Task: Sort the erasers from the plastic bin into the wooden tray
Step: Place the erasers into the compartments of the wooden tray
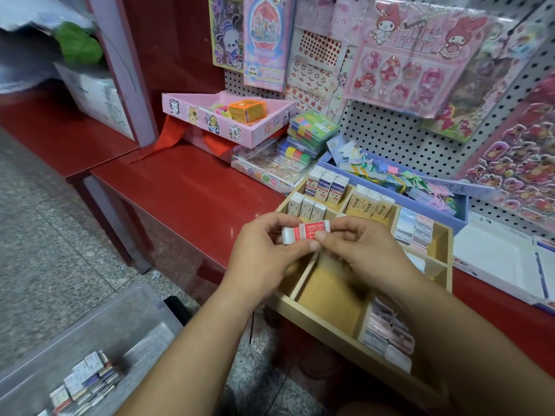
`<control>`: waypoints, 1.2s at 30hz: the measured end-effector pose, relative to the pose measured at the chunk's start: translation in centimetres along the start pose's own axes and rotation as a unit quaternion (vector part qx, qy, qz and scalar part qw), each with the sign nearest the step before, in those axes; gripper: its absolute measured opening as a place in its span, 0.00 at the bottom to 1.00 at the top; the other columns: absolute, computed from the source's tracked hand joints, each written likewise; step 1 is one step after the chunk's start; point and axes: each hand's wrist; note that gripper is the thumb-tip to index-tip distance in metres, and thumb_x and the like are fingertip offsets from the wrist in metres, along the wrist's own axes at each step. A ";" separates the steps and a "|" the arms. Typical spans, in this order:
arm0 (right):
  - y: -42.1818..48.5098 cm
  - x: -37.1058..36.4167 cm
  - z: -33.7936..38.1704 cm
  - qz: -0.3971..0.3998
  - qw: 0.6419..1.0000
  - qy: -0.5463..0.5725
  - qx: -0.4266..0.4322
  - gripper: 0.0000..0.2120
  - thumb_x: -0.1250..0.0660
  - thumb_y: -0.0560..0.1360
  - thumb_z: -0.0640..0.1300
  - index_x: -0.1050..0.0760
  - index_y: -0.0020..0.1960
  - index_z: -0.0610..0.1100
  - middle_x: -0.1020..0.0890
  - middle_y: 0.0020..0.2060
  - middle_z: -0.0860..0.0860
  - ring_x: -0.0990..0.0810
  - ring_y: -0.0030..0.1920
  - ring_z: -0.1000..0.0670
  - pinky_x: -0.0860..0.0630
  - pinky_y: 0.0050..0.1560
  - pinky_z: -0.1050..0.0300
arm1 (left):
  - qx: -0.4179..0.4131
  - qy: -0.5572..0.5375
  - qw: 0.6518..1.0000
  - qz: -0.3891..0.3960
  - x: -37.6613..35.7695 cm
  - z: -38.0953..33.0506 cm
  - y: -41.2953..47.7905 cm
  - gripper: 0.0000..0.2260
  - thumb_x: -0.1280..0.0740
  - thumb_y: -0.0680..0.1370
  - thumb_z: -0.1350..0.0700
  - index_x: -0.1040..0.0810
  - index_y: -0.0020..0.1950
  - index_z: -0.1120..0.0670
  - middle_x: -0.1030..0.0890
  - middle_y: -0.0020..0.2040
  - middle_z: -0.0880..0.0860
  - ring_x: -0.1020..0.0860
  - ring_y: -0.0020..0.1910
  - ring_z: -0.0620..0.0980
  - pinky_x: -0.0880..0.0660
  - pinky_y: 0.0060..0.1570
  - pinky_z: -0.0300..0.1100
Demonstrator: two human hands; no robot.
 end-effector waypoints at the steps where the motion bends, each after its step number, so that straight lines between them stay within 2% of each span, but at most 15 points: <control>1: 0.0 0.0 0.0 -0.006 1.000 0.006 0.000 0.08 0.26 0.75 0.43 0.18 0.54 0.46 0.13 0.38 0.52 0.17 0.35 0.60 0.25 0.34 0.69 | 0.005 -0.014 1.000 0.004 0.0 -0.1 0.0 0.17 0.18 0.67 0.62 0.18 0.52 0.53 0.14 0.41 0.57 0.19 0.36 0.48 0.20 0.38 0.45; 3: 0.1 0.1 0.3 -0.024 0.999 0.024 0.003 0.06 0.27 0.76 0.42 0.18 0.53 0.44 0.14 0.36 0.52 0.19 0.31 0.61 0.27 0.31 0.70 | 0.008 -0.030 0.999 0.012 0.0 -0.3 -0.1 0.16 0.20 0.69 0.65 0.18 0.53 0.55 0.14 0.42 0.58 0.19 0.37 0.49 0.20 0.38 0.43; 5: 0.2 0.5 0.4 -0.067 0.998 0.020 0.009 0.06 0.28 0.78 0.43 0.18 0.54 0.45 0.13 0.40 0.50 0.17 0.35 0.59 0.25 0.36 0.68 | -0.007 -0.002 1.000 0.005 0.2 -0.1 0.1 0.13 0.22 0.72 0.65 0.17 0.52 0.52 0.13 0.44 0.57 0.20 0.37 0.49 0.20 0.42 0.50; 7: 0.6 1.7 0.1 -0.142 0.989 -0.033 0.027 0.05 0.29 0.78 0.46 0.18 0.53 0.48 0.14 0.45 0.50 0.17 0.43 0.56 0.23 0.43 0.62 | -0.018 0.022 1.000 -0.013 0.5 0.3 0.3 0.11 0.23 0.74 0.63 0.16 0.51 0.50 0.13 0.44 0.53 0.20 0.37 0.46 0.19 0.45 0.54; 9: 0.8 3.1 -0.2 -0.195 0.973 -0.108 0.052 0.03 0.28 0.78 0.48 0.18 0.50 0.50 0.15 0.44 0.53 0.17 0.45 0.52 0.20 0.48 0.53 | -0.021 0.037 0.999 -0.029 0.7 0.7 0.6 0.10 0.23 0.74 0.62 0.16 0.50 0.48 0.13 0.44 0.51 0.20 0.37 0.45 0.19 0.45 0.52; 10: 0.8 3.7 -0.3 -0.200 0.966 -0.151 0.059 0.03 0.27 0.78 0.49 0.18 0.48 0.51 0.16 0.43 0.54 0.17 0.43 0.50 0.19 0.47 0.50 | -0.021 0.042 0.998 -0.033 0.7 0.8 0.6 0.10 0.23 0.74 0.61 0.16 0.50 0.47 0.13 0.43 0.50 0.19 0.37 0.45 0.19 0.45 0.52; 13: 0.7 4.6 -1.0 -0.172 0.936 -0.302 0.056 0.03 0.29 0.78 0.49 0.20 0.49 0.51 0.18 0.41 0.56 0.18 0.36 0.48 0.21 0.37 0.52 | -0.023 0.049 0.998 -0.037 0.7 0.9 0.6 0.11 0.23 0.74 0.61 0.16 0.50 0.46 0.13 0.43 0.49 0.19 0.38 0.45 0.19 0.46 0.50; 16: 1.0 4.7 -1.9 -0.158 0.898 -0.404 0.070 0.05 0.28 0.77 0.51 0.22 0.51 0.52 0.21 0.42 0.56 0.21 0.39 0.51 0.21 0.40 0.50 | -0.025 0.058 0.997 -0.035 0.6 0.8 0.6 0.11 0.23 0.74 0.61 0.16 0.50 0.47 0.13 0.44 0.49 0.18 0.39 0.44 0.18 0.46 0.48; 21: 2.3 4.0 -2.7 -0.176 0.852 -0.477 0.121 0.09 0.29 0.78 0.51 0.21 0.56 0.50 0.25 0.46 0.55 0.25 0.49 0.51 0.31 0.44 0.54 | -0.020 0.061 0.997 -0.034 0.5 0.9 0.7 0.11 0.22 0.73 0.60 0.16 0.49 0.46 0.13 0.46 0.49 0.16 0.43 0.49 0.17 0.49 0.53; 24: 2.7 3.7 -2.8 -0.172 0.840 -0.502 0.118 0.09 0.30 0.78 0.50 0.22 0.57 0.50 0.22 0.48 0.54 0.24 0.54 0.49 0.28 0.47 0.53 | -0.020 0.064 0.997 -0.032 0.6 1.0 0.8 0.11 0.22 0.73 0.60 0.16 0.49 0.46 0.13 0.47 0.48 0.16 0.45 0.50 0.18 0.52 0.57; 29: 2.7 3.4 -2.7 -0.178 0.814 -0.542 0.111 0.10 0.29 0.77 0.52 0.22 0.57 0.51 0.20 0.48 0.52 0.23 0.52 0.48 0.23 0.48 0.50 | -0.017 0.066 0.997 -0.030 0.6 0.9 0.8 0.11 0.22 0.73 0.60 0.16 0.50 0.46 0.13 0.47 0.49 0.16 0.46 0.51 0.18 0.53 0.56; 33: 2.7 3.5 -2.4 -0.176 0.824 -0.529 0.098 0.11 0.27 0.75 0.54 0.21 0.54 0.51 0.20 0.46 0.54 0.23 0.50 0.49 0.23 0.45 0.50 | -0.018 0.067 0.997 -0.029 0.5 0.8 0.6 0.12 0.22 0.73 0.61 0.17 0.51 0.47 0.13 0.47 0.49 0.16 0.43 0.46 0.18 0.51 0.51; 35: 2.2 3.7 -2.1 -0.179 0.850 -0.482 0.113 0.08 0.27 0.75 0.53 0.20 0.51 0.52 0.21 0.42 0.56 0.23 0.47 0.51 0.25 0.43 0.52 | -0.018 0.065 0.997 -0.029 0.4 0.6 0.5 0.12 0.22 0.73 0.61 0.17 0.53 0.49 0.13 0.46 0.49 0.17 0.40 0.44 0.18 0.48 0.47; 36: 1.9 3.6 -1.9 -0.173 0.877 -0.433 0.118 0.05 0.28 0.76 0.53 0.19 0.49 0.52 0.21 0.41 0.57 0.22 0.45 0.52 0.25 0.43 0.53 | -0.017 0.066 0.997 -0.029 0.4 0.5 0.5 0.12 0.22 0.73 0.60 0.17 0.53 0.49 0.14 0.45 0.49 0.18 0.40 0.43 0.18 0.47 0.46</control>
Point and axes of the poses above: each hand's wrist, its own y-axis towards the middle knuckle, its own x-axis out of the back of the hand, z = x × y
